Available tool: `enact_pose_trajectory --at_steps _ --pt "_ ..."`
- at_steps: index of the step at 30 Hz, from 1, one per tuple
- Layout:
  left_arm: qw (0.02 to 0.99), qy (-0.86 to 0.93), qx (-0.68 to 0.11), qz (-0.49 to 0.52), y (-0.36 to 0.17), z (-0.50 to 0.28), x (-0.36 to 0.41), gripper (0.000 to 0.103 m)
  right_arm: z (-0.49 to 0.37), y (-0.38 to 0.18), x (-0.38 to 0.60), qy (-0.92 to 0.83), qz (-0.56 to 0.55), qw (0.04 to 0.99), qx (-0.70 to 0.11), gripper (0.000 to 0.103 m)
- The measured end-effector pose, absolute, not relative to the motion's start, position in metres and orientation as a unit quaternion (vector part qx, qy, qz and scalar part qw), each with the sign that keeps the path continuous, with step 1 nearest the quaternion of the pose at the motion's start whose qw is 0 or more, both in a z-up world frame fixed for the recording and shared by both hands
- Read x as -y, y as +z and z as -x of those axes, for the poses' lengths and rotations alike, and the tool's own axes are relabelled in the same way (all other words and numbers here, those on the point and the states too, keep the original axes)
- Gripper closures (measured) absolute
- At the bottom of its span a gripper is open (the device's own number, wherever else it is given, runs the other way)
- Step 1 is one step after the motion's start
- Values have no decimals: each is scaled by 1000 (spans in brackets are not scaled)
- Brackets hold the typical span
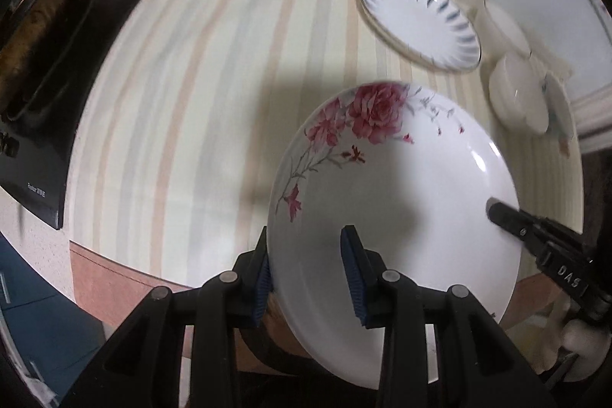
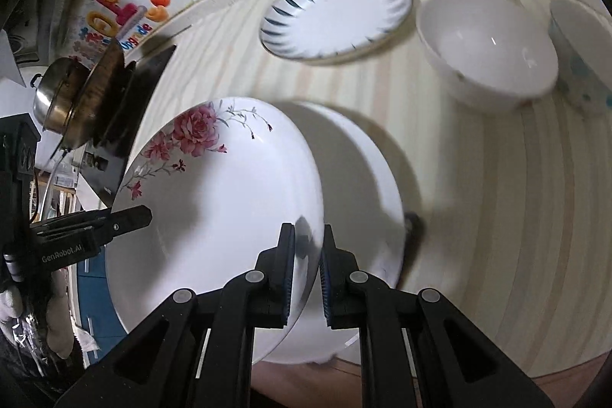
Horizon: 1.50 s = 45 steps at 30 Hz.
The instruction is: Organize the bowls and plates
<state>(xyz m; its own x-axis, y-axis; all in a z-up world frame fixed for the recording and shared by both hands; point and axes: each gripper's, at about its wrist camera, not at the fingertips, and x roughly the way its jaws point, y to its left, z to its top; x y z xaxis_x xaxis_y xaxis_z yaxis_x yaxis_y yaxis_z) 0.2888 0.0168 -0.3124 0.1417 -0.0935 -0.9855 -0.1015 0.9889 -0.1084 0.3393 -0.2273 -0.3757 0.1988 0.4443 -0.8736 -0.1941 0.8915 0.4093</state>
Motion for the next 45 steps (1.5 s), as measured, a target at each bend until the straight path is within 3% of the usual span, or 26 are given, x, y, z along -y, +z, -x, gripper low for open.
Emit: enact_pose_trajectory --at_steps 26,45 --pt "721 7 -692 26 -369 -303 32 71 -350 -394 241 178 -111 768 -605 89" --pt "717 14 -696 37 -372 -307 22 70 -348 -389 261 162 -164 734 -639 87"
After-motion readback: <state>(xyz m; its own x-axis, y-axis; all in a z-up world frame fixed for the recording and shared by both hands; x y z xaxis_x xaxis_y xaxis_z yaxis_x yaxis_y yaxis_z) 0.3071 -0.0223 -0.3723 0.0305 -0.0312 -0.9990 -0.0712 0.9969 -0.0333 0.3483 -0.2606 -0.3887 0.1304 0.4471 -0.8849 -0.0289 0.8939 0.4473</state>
